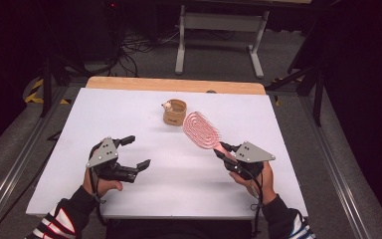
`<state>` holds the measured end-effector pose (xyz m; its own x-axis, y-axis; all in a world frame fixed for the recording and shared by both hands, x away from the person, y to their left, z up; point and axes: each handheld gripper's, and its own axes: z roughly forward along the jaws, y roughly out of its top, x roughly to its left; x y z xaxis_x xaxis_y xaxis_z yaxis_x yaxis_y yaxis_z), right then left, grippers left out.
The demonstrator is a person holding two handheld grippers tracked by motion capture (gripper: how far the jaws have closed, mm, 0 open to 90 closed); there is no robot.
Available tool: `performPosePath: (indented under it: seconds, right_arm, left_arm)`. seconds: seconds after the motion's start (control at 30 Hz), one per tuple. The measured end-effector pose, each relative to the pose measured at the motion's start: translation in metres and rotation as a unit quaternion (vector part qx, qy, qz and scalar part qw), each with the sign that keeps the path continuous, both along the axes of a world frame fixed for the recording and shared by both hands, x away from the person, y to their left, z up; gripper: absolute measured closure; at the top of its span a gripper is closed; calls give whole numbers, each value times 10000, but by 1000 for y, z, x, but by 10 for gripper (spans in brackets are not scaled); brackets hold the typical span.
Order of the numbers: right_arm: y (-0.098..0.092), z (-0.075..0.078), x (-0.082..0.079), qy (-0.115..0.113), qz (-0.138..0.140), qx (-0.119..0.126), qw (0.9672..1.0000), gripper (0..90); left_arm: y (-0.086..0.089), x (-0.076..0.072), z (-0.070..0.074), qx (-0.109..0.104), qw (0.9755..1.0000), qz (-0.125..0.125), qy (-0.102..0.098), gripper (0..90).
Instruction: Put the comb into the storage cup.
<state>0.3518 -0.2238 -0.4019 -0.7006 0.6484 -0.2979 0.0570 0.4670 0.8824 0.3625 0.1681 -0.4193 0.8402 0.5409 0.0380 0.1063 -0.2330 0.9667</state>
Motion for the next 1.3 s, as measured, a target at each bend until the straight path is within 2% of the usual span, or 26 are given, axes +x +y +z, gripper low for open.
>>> performPosePath:
  seconds: [0.1,0.13,0.2,0.27,0.33,0.53,0.57,0.6,0.63,0.7,0.87,0.9,0.93,0.97,1.07,1.1,1.13,1.17,1.3]
  right_arm:
    - [8,-2,0,-36,52,15,10000,700]
    - [11,-3,0,-71,47,-3,10000,700]
    - [16,-3,1,33,195,-16,9998,700]
    - [23,-4,0,-83,167,-27,9998,700]
    - [29,-5,0,-62,256,-8,9997,700]
    - [50,-10,-1,-185,309,-41,9993,700]
    - [50,-10,-1,-185,309,-41,9993,700]
    - [57,-11,-3,-316,240,-84,9992,700]
    - [57,-11,-3,-316,240,-84,9992,700]
    - [62,-13,-3,-359,246,-103,9990,700]
    - [74,-18,-5,-419,272,-199,9986,700]
    - [78,-20,-6,-506,221,-147,9984,700]
    - [78,-20,-6,-506,221,-147,9984,700]
    - [80,-22,-7,-550,142,-35,9984,700]
    - [83,-23,-8,-661,49,-11,9978,701]
    - [87,-24,-10,-740,-3,-31,9973,700]
    - [89,-25,-11,-803,-27,-53,9968,701]
    - [89,-25,-11,-803,-27,-53,9968,701]
    - [94,-26,-11,-899,-91,-136,9958,699]
  left_arm:
    - [-12,6,3,-30,10000,-73,-9,89]
    - [-15,8,4,-78,9999,-128,53,86]
    - [-22,11,5,-95,9997,-175,107,79]
    - [-29,14,6,-178,9994,-251,167,79]
    - [-35,15,6,-215,9991,-309,208,83]
    - [-56,20,4,-566,9958,-488,522,117]
    - [-56,20,4,-566,9958,-488,522,122]
    - [-60,21,3,-631,9948,-527,595,135]
    - [-61,21,3,-657,9947,-514,599,135]
    - [-64,22,3,-722,9936,-544,673,161]
    - [-69,22,4,-803,9931,-540,668,237]
    - [-68,22,5,-867,9922,-587,677,275]
    - [-68,22,5,-927,9918,-582,654,275]
    - [-67,22,8,-993,9912,-595,637,292]
    - [-66,23,10,-1159,9898,-502,656,344]
    - [-65,24,11,-1262,9882,-509,707,380]
    - [-65,25,13,-1278,9886,-394,690,444]
    - [-65,25,13,-1278,9886,-394,690,493]
    - [-67,28,15,-1356,9864,-540,758,529]
